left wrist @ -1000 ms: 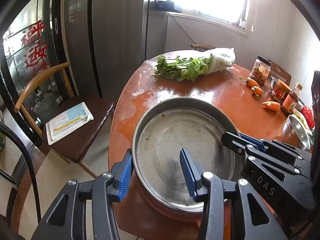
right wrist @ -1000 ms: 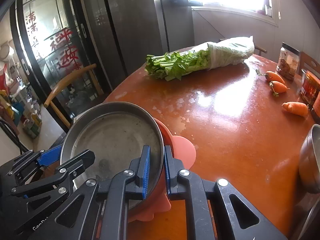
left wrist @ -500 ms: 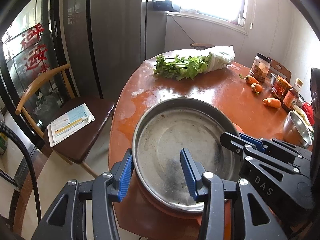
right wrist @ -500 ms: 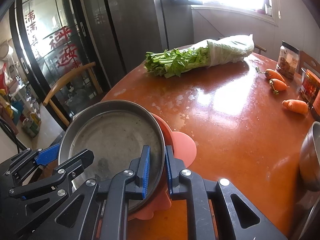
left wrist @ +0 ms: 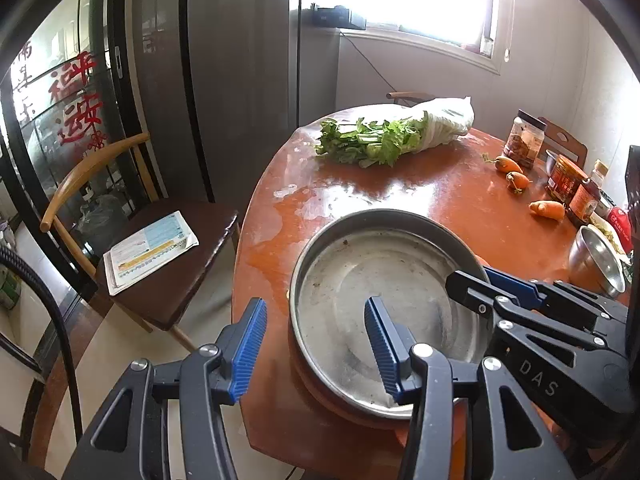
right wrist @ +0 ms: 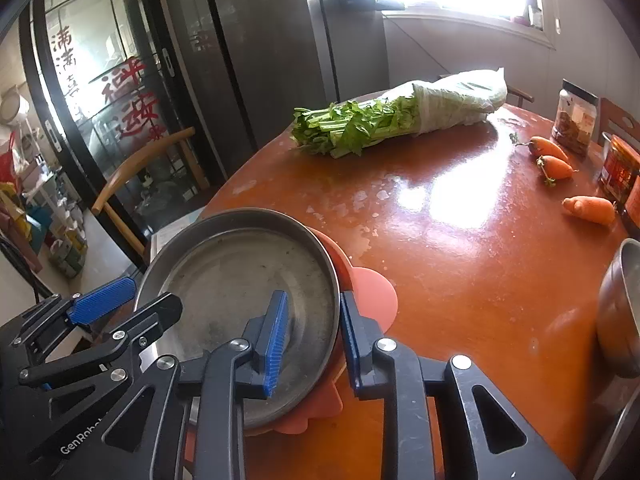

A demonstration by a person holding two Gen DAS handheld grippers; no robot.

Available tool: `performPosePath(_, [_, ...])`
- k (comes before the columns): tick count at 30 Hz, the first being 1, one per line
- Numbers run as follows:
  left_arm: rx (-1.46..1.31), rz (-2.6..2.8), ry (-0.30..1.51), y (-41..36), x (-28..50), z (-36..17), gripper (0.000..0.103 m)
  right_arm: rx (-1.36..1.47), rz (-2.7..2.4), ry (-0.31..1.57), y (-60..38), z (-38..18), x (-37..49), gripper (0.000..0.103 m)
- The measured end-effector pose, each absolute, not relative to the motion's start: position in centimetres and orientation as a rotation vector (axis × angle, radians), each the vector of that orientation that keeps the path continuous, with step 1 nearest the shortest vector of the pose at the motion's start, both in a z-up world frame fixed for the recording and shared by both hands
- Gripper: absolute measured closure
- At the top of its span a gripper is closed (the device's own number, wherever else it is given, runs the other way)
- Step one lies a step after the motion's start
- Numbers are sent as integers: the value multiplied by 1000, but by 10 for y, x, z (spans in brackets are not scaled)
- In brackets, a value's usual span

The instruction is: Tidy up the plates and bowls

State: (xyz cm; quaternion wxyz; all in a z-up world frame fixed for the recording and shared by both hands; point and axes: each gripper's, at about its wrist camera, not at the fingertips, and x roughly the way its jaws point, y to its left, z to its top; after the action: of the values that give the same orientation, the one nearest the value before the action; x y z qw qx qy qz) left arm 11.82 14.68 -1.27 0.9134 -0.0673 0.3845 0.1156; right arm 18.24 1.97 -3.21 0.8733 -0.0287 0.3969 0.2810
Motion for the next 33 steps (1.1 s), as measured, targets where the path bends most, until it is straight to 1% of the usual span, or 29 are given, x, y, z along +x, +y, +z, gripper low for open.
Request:
performPosePath(6, [-136, 250, 769, 144, 111, -4, 48, -51, 573, 807, 14, -25, 179, 65])
performPosePath(8, [-134, 250, 766, 143, 110, -2, 46, -41, 568, 800, 9, -21, 179, 64])
performPosePath(10, [-129, 251, 761, 141, 109, 0, 46, -17, 571, 790, 0, -15, 178, 57])
performPosePath(13, [-126, 247, 754, 136, 108, 4, 46, 5, 575, 778, -9, -8, 176, 50])
performPosePath(16, [-127, 242, 735, 131, 104, 10, 44, -1, 579, 750, -16, 3, 169, 46])
performPosePath(19, [-130, 240, 728, 126, 101, 15, 42, 4, 591, 729, -23, 12, 164, 45])
performPosePath(24, [-115, 231, 709, 111, 96, 24, 41, 8, 590, 703, -44, 24, 154, 44])
performPosePath(33, [-86, 177, 693, 58, 103, 38, 40, 2, 550, 682, -104, 42, 146, 39])
